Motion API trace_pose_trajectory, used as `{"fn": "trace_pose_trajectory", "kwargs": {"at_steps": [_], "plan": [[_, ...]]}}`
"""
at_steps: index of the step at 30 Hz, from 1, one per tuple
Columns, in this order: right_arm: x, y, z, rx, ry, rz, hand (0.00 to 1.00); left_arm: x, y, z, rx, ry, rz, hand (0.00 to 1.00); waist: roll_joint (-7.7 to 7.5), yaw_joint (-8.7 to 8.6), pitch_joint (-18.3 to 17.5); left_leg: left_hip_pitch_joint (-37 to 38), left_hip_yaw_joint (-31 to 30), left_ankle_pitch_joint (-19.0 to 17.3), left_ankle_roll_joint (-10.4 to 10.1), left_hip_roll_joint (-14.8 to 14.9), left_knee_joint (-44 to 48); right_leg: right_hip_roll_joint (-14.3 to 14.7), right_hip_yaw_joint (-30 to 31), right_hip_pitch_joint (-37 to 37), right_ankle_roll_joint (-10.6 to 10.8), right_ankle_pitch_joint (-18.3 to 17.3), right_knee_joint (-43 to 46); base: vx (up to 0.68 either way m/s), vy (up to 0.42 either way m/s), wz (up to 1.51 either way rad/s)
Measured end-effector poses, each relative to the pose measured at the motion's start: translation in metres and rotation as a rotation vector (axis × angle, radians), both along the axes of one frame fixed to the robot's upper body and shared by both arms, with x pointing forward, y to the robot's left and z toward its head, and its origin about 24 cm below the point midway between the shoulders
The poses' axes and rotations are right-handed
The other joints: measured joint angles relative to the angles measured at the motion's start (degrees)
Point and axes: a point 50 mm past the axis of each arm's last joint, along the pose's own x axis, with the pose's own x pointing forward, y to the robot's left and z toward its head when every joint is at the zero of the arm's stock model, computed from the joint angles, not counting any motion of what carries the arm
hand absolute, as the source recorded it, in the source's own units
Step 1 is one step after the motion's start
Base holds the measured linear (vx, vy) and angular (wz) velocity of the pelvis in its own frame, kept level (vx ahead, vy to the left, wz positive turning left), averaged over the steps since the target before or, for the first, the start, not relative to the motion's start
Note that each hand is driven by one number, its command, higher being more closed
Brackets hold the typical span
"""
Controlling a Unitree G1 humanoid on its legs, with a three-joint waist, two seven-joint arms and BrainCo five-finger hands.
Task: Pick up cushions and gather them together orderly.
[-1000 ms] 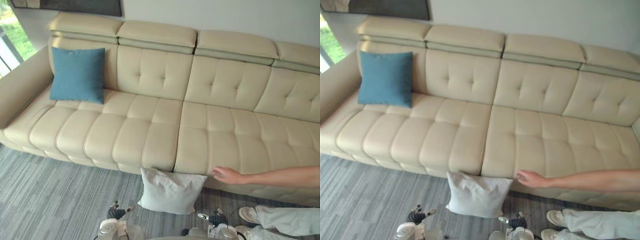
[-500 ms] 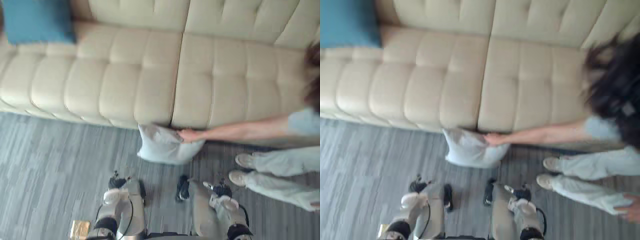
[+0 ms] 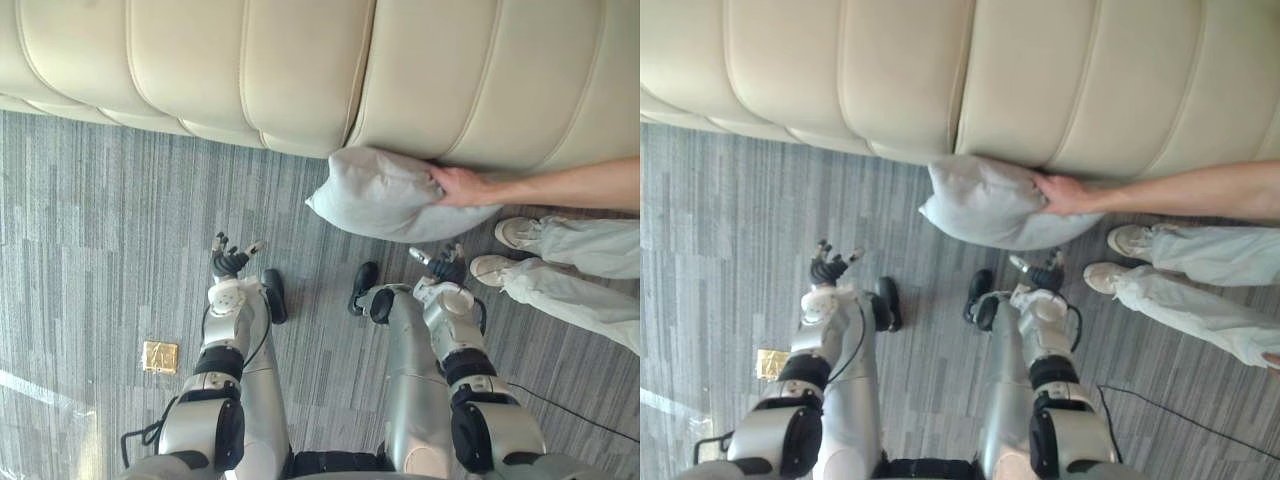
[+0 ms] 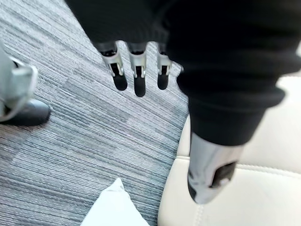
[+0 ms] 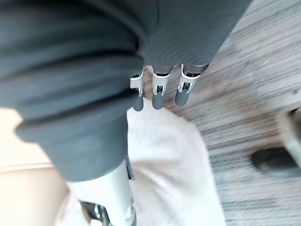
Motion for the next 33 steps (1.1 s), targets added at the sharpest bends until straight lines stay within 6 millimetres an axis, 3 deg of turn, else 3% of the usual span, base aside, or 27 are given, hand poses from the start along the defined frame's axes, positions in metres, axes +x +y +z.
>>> {"fn": "trace_pose_trajectory", "kwargs": {"at_steps": [6, 11, 14, 18, 20, 25, 27, 33], "plan": [[0.001, 0.012, -0.001, 0.009, -0.002, 0.030, 0.00, 0.003, -0.012, 0.006, 0.012, -0.024, -0.040, 0.00, 0.00, -0.34, 0.0, 0.2, -0.1, 1.3, 0.0, -0.5, -2.0, -0.5, -0.5, 0.3, -0.4, 0.5, -1.3, -0.01, -0.024, 0.07], [-0.012, 0.016, -0.019, 0.005, 0.038, 0.043, 0.00, -0.009, -0.025, -0.010, 0.019, 0.014, -0.082, 0.00, -0.02, -0.39, 0.0, 6.3, 0.3, 2.0, -0.3, -0.9, -5.6, 0.2, -0.8, 6.5, -0.3, 1.8, -5.5, -0.01, -0.001, -0.03], [-0.040, 0.015, -0.053, 0.020, 0.131, 0.035, 0.00, -0.026, -0.035, -0.033, 0.004, 0.074, -0.107, 0.00, -0.26, -0.46, -0.2, 14.7, 1.6, 3.4, -0.1, -1.2, -11.4, 0.6, -1.0, 14.8, 0.1, 3.5, -11.5, 0.00, 0.007, -0.02], [-0.064, 0.011, -0.076, 0.020, 0.204, 0.034, 0.00, -0.048, -0.032, -0.058, 0.019, 0.151, -0.125, 0.00, -0.55, -0.37, -0.4, 21.8, 3.6, 4.3, 0.1, -1.5, -15.9, 1.1, -0.3, 20.6, 0.6, 4.8, -15.6, 0.03, 0.021, -0.14], [-0.086, 0.005, -0.096, 0.023, 0.272, 0.023, 0.00, -0.068, -0.025, -0.078, 0.015, 0.224, -0.113, 0.00, -0.68, -0.43, -0.8, 27.9, 4.7, 4.8, 0.1, -2.0, -19.5, 1.3, 0.1, 26.1, 1.1, 5.4, -18.6, 0.06, 0.020, -0.11], [-0.141, -0.002, -0.135, 0.054, 0.435, 0.001, 0.00, -0.116, -0.015, -0.124, -0.002, 0.420, -0.113, 0.00, -1.47, -0.39, -7.8, 35.6, 6.0, 5.4, -0.5, -2.1, -25.1, 2.3, 0.0, 33.2, 1.7, 5.9, -23.9, 0.10, -0.002, -0.07], [-0.173, -0.008, -0.154, 0.086, 0.527, -0.038, 0.00, -0.148, -0.008, -0.147, 0.001, 0.538, -0.106, 0.00, -1.50, -0.40, -13.3, 39.9, 6.7, 5.9, -1.1, -2.1, -28.9, 3.0, -0.1, 37.2, 2.1, 6.3, -27.7, 0.19, -0.009, -0.08], [-0.221, -0.009, -0.179, 0.172, 0.671, -0.105, 0.00, -0.190, -0.003, -0.174, -0.041, 0.702, -0.079, 0.00, -0.24, -0.48, -19.8, 46.6, 7.6, 6.3, -1.8, -2.0, -34.3, 4.1, -0.4, 43.5, 2.6, 6.7, -33.2, 0.12, 0.008, -0.03]]}}
